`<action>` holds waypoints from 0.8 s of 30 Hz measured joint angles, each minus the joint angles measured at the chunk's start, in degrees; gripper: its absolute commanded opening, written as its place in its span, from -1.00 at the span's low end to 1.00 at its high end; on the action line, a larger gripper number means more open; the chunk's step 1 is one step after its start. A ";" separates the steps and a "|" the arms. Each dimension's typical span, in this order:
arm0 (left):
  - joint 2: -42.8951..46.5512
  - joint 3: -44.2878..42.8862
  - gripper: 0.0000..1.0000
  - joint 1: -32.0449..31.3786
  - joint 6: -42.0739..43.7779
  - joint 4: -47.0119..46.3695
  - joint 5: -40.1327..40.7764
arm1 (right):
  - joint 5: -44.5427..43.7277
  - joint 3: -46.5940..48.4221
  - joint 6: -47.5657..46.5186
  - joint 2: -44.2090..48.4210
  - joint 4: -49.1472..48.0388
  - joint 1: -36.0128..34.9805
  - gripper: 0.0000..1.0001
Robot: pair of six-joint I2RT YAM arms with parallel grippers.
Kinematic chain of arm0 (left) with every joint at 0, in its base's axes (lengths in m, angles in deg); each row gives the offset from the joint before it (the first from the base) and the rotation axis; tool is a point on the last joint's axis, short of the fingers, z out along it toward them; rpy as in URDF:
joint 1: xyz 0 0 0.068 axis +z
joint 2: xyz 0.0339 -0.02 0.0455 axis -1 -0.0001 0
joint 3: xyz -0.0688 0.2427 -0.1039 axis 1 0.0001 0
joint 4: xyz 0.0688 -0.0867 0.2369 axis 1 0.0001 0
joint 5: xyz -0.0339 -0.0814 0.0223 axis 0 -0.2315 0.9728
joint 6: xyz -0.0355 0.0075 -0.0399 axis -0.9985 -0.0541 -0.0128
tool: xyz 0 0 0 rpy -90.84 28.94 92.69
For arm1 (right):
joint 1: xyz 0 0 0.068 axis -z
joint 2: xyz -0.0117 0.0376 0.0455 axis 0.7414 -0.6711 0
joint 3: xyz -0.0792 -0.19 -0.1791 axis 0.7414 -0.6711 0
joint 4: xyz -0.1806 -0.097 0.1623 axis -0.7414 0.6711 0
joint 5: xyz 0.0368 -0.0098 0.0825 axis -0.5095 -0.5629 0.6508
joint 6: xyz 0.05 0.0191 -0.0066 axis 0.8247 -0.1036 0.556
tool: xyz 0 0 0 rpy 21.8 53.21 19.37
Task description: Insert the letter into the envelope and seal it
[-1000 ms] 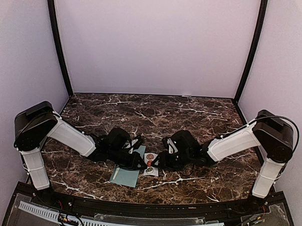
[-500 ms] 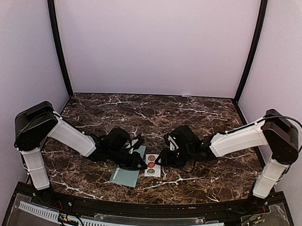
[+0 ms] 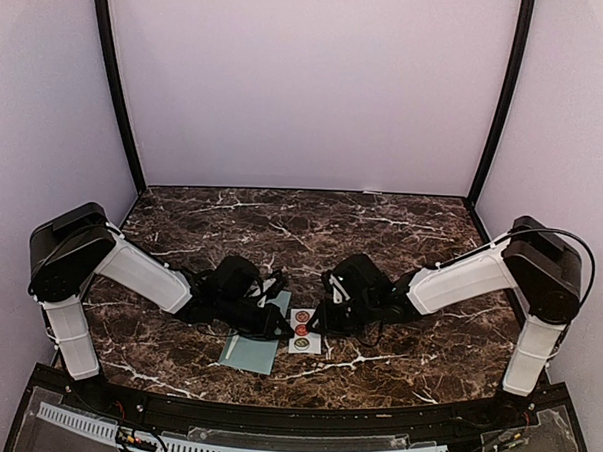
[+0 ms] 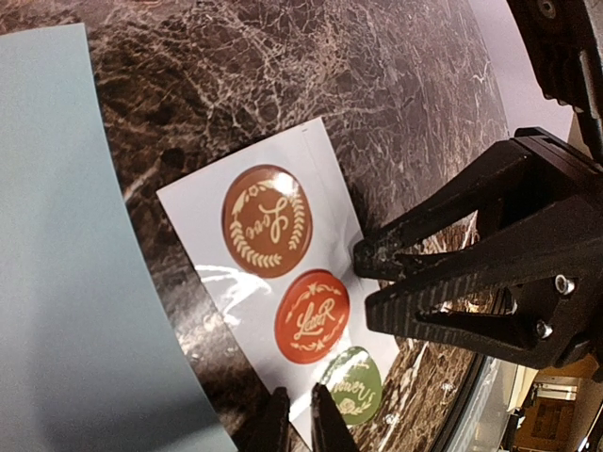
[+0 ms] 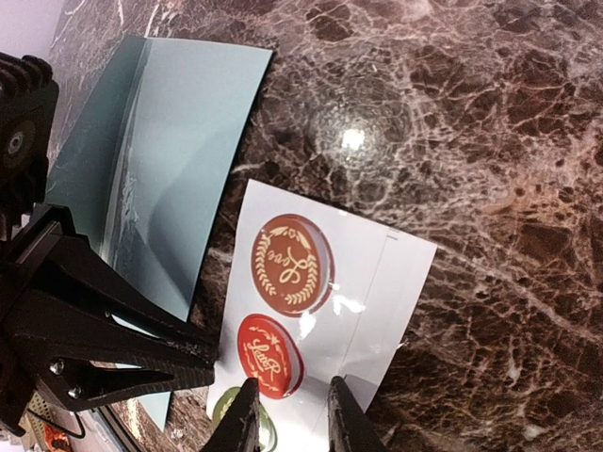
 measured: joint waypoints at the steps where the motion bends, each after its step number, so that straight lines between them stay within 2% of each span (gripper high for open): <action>1: 0.00 -0.02 -0.81 0.00 0.00 0.00 0.00 | 0.20 0.00 0.00 -0.24 -0.26 0.04 -0.58; 24: -0.31 -0.02 -0.82 0.00 0.00 -0.52 -0.02 | 3.32 1.05 -0.85 -2.64 -3.13 0.37 -0.86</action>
